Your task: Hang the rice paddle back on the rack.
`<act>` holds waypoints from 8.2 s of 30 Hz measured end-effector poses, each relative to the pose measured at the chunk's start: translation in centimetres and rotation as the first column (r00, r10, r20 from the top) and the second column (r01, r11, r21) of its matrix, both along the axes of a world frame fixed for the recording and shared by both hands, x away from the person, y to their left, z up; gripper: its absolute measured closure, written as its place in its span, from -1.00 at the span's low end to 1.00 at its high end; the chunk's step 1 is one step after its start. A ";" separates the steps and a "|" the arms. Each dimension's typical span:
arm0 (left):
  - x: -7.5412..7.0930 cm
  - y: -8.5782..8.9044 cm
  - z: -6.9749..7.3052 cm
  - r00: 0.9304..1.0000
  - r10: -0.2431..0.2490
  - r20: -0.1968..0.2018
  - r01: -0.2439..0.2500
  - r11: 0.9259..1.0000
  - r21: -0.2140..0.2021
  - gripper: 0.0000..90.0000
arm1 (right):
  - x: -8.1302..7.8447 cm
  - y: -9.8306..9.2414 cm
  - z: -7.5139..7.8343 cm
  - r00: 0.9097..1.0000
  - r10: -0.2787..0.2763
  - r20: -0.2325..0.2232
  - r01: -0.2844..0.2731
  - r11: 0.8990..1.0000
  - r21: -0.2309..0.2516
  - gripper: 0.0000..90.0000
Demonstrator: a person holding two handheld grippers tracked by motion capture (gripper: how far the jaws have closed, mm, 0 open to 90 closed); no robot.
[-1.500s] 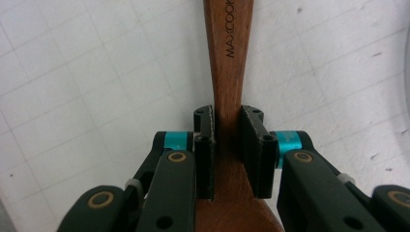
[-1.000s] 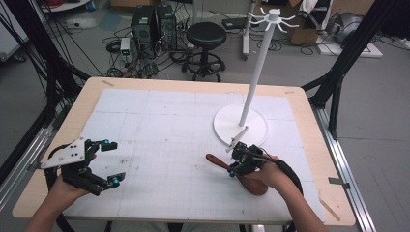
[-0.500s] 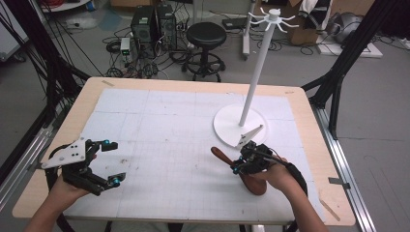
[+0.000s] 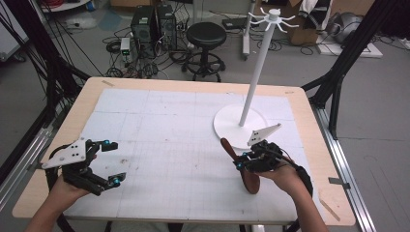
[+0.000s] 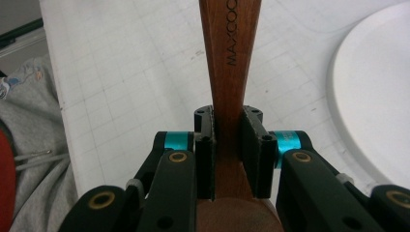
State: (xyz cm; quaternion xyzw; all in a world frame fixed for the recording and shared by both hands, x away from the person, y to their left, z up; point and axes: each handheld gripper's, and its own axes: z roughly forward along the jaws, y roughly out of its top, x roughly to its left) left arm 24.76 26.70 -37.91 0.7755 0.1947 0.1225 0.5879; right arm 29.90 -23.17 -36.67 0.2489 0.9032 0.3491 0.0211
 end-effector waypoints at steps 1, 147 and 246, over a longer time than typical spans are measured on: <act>0.0 0.0 0.0 1.000 -0.001 0.000 0.001 1.000 0.000 -0.96 | 0.0 -0.1 0.1 1.000 0.004 0.005 -0.004 1.000 0.003 0.71; 0.1 -0.2 -0.1 1.000 -0.005 -0.006 0.005 1.000 0.000 -0.96 | 2.4 -6.2 15.6 0.928 -0.301 0.221 0.228 0.925 0.305 0.73; 0.1 0.0 0.0 1.000 -0.006 -0.004 0.006 1.000 -0.004 -0.96 | 7.3 -5.1 21.2 0.854 -0.469 0.227 0.401 0.870 0.288 0.73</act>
